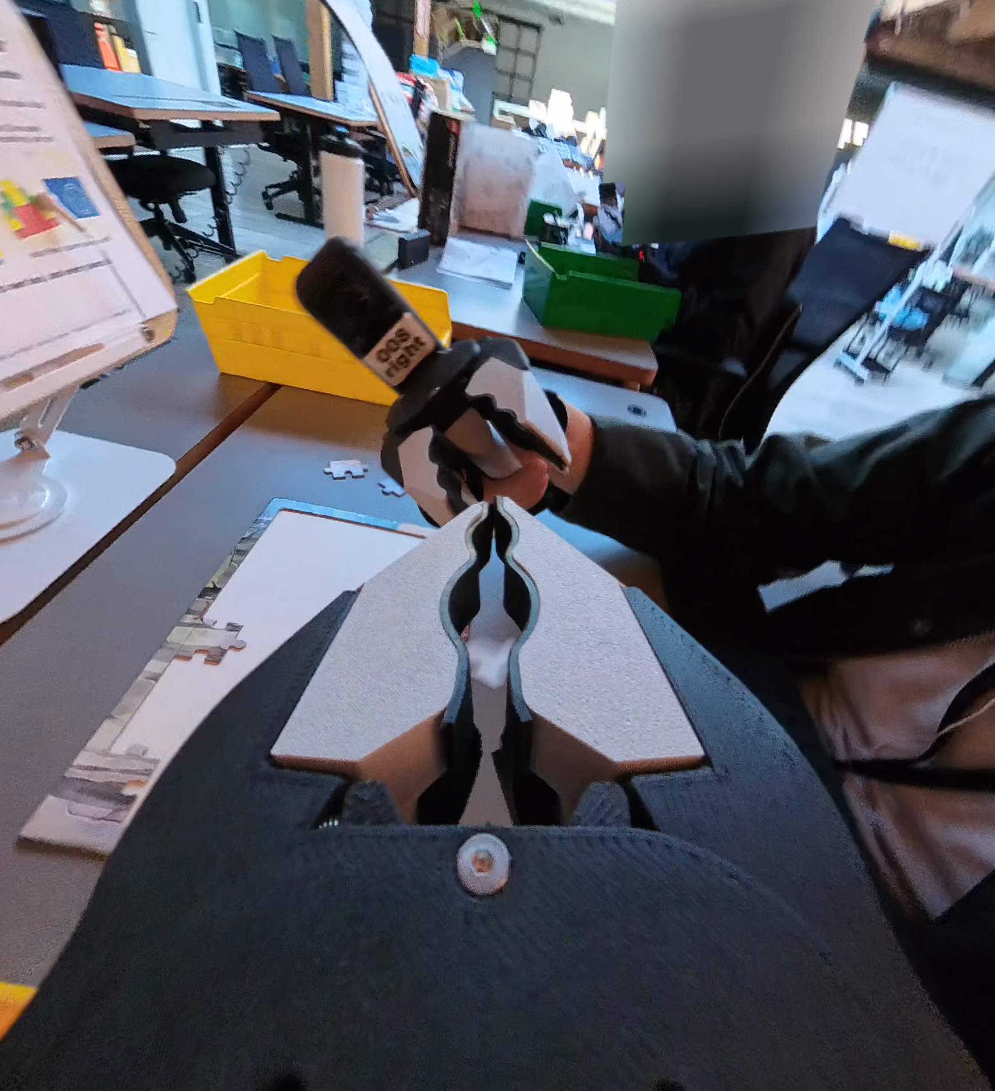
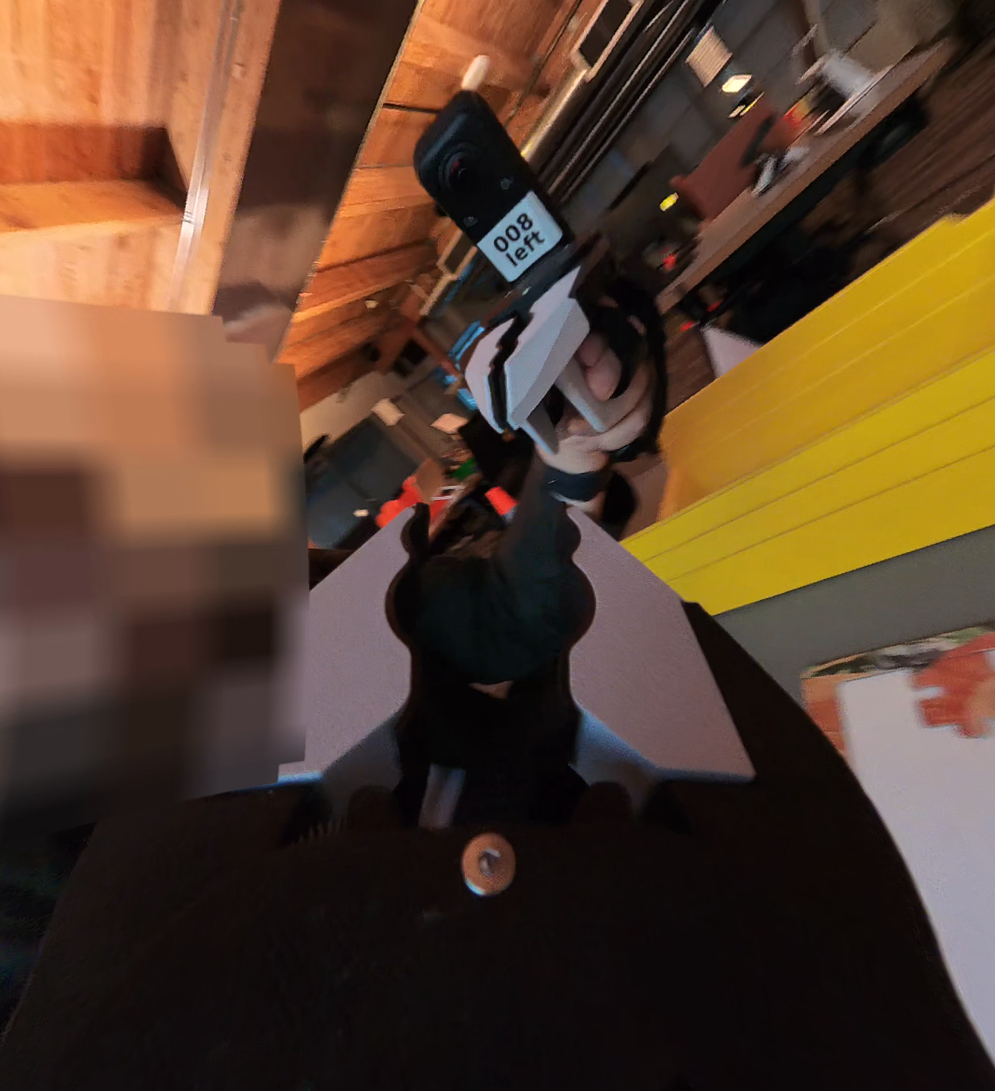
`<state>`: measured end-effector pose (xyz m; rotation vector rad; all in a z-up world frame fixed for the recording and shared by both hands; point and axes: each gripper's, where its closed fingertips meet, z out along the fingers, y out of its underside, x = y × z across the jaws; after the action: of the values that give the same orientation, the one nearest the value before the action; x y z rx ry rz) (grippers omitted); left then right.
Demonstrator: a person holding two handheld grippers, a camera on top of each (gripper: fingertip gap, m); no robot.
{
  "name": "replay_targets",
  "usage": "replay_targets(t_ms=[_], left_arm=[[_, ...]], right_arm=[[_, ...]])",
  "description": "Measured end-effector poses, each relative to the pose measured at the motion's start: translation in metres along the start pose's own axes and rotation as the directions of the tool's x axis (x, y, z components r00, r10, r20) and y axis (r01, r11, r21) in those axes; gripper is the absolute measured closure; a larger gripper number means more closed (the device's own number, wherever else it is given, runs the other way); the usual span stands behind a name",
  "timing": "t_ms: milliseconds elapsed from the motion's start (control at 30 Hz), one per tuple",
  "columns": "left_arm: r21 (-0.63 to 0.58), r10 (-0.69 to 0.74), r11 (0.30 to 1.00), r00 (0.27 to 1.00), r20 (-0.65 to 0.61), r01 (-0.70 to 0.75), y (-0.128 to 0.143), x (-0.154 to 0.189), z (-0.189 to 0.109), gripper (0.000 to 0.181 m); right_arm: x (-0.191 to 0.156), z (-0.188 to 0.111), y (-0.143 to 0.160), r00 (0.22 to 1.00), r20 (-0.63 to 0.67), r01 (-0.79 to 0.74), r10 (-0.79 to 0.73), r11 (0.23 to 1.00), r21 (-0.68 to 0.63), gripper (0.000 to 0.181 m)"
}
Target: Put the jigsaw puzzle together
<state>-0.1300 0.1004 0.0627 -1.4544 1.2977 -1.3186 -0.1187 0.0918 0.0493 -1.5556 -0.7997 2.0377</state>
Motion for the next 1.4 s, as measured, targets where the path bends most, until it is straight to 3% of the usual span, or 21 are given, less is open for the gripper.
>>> replay_targets(t_ms=[33,133,233,367,533,667,1100,1233,1267,1400], left_arm=[[0.017,-0.037,0.999,0.999,0.005,0.037,-0.001,-0.005,-0.003,0.181],[-0.015,-0.131,0.991,0.991,0.036,0.131,0.008,-0.017,-0.010,0.181],[-0.059,-0.159,0.985,0.985,0.072,0.164,0.016,-0.023,-0.014,0.181],[-0.046,-0.119,0.991,0.988,0.098,0.124,0.009,-0.020,-0.020,0.181],[-0.051,-0.113,0.991,0.985,0.128,0.120,0.009,-0.023,-0.024,0.181],[-0.048,-0.119,0.991,0.985,0.128,0.126,0.009,-0.025,-0.025,0.180],[-0.054,-0.118,0.991,0.985,0.130,0.126,0.009,-0.024,-0.026,0.179],[-0.048,-0.122,0.991,0.984,0.130,0.129,0.009,-0.024,-0.027,0.179],[-0.046,-0.123,0.990,0.984,0.130,0.130,0.009,-0.025,-0.027,0.179],[-0.049,-0.149,0.986,0.979,0.142,0.157,0.013,-0.031,-0.028,0.176]], right_arm=[[0.002,-0.002,-0.004,0.997,-0.044,0.062,-0.062,0.998,0.010,0.138],[0.028,-0.013,-0.011,0.929,-0.292,0.226,-0.226,0.973,-0.033,0.143],[0.065,-0.027,0.004,0.723,-0.507,0.367,-0.470,0.882,-0.294,0.139],[0.116,-0.018,0.057,0.585,-0.460,0.320,-0.668,0.711,-0.626,0.129],[0.167,-0.015,0.098,0.632,-0.476,0.187,-0.611,0.717,-0.672,0.129],[0.184,-0.024,0.112,0.588,-0.435,0.195,-0.681,0.642,-0.741,0.132],[0.190,-0.017,0.109,0.596,-0.433,0.210,-0.676,0.652,-0.728,0.153],[0.188,-0.019,0.109,0.569,-0.415,0.227,-0.710,0.620,-0.751,0.155],[0.186,-0.019,0.106,0.552,-0.408,0.241,-0.727,0.608,-0.756,0.169],[0.178,-0.019,0.105,0.544,-0.373,0.272,-0.752,0.578,-0.769,0.169]])
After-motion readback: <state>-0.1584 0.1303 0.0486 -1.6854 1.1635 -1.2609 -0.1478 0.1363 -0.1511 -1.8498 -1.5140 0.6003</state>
